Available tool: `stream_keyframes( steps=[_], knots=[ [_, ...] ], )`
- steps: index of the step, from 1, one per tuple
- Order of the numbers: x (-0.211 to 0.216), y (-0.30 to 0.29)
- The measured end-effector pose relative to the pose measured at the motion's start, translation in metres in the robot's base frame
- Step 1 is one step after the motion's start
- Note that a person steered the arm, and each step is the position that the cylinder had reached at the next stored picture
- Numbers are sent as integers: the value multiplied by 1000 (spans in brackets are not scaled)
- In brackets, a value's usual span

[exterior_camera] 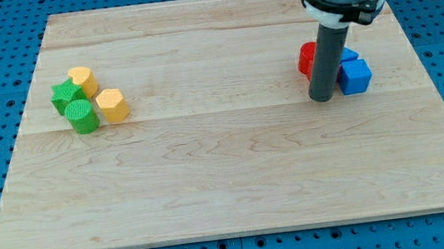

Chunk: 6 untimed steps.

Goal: Push the blue cube into the blue triangle

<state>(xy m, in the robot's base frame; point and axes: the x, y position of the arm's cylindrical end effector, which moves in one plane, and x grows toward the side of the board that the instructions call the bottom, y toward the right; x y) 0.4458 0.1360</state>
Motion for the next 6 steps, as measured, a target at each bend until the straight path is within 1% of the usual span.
stream_keyframes(
  steps=[1, 2, 3, 4, 5, 6],
  knots=[
    [17, 59],
    [-9, 93],
    [-24, 59],
    [-1, 60],
    [16, 19],
    [-19, 30]
  ],
)
